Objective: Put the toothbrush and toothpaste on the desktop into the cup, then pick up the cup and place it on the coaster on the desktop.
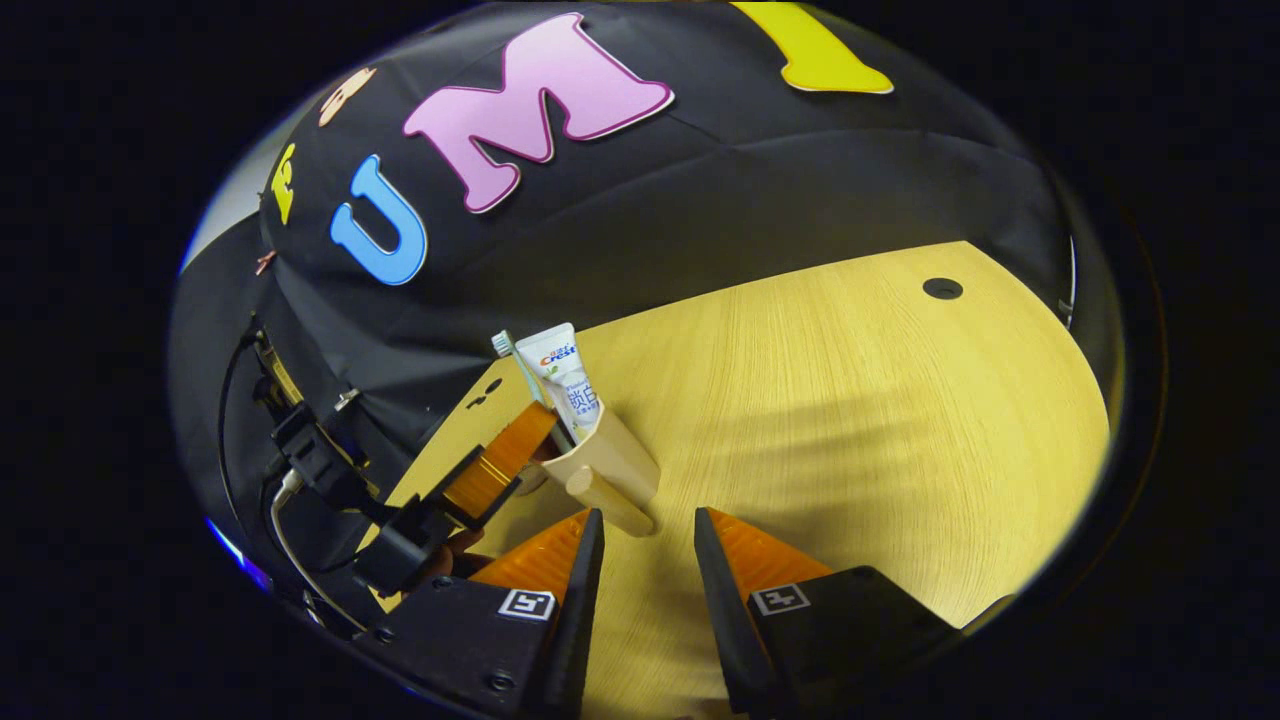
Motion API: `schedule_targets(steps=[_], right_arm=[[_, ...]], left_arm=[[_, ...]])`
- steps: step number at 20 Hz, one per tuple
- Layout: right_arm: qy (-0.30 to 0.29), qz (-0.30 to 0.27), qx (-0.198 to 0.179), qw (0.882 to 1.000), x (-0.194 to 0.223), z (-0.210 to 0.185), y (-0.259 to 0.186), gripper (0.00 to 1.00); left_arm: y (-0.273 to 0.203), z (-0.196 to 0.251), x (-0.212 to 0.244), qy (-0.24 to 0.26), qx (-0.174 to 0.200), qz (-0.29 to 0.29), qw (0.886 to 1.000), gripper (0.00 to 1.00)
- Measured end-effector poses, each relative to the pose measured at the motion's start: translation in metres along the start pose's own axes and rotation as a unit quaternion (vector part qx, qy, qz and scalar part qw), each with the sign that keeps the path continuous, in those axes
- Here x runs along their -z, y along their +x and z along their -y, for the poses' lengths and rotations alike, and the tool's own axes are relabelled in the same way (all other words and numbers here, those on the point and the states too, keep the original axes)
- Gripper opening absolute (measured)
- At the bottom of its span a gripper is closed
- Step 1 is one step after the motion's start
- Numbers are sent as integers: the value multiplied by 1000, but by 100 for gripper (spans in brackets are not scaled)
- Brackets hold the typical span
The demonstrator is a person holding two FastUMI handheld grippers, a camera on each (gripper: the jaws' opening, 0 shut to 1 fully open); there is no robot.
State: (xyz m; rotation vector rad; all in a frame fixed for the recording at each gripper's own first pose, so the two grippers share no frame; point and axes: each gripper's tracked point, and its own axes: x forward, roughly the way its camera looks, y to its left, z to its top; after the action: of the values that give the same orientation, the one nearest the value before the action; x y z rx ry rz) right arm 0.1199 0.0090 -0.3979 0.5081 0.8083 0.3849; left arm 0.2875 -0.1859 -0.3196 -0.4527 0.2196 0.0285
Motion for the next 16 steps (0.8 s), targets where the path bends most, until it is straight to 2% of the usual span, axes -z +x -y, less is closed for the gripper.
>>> schedule_targets(steps=[2, 3, 4, 10, 13, 16], right_arm=[[-12, -19, 0, 1000, -3, -3, -2, 57], [-19, -30, 1, 999, -7, -4, -4, 57], [-29, -41, 1, 999, -9, -6, -5, 57], [-96, -82, -5, 992, -35, -20, -4, 57], [-155, -124, 5, 980, -31, -23, -1, 57], [-183, -157, 5, 971, -19, -31, 10, 57]], left_arm=[[-20, -3, 0, 3, 2, -12, 1000, 43], [-32, -6, 1, 5, 2, -18, 1000, 56], [-45, -9, 0, 9, 0, -28, 1000, 59], [-151, -32, 7, 54, 2, -89, 995, 62], [-194, -46, 8, 74, -3, -114, 991, 62], [-226, -57, 3, 67, -13, -128, 989, 61]])
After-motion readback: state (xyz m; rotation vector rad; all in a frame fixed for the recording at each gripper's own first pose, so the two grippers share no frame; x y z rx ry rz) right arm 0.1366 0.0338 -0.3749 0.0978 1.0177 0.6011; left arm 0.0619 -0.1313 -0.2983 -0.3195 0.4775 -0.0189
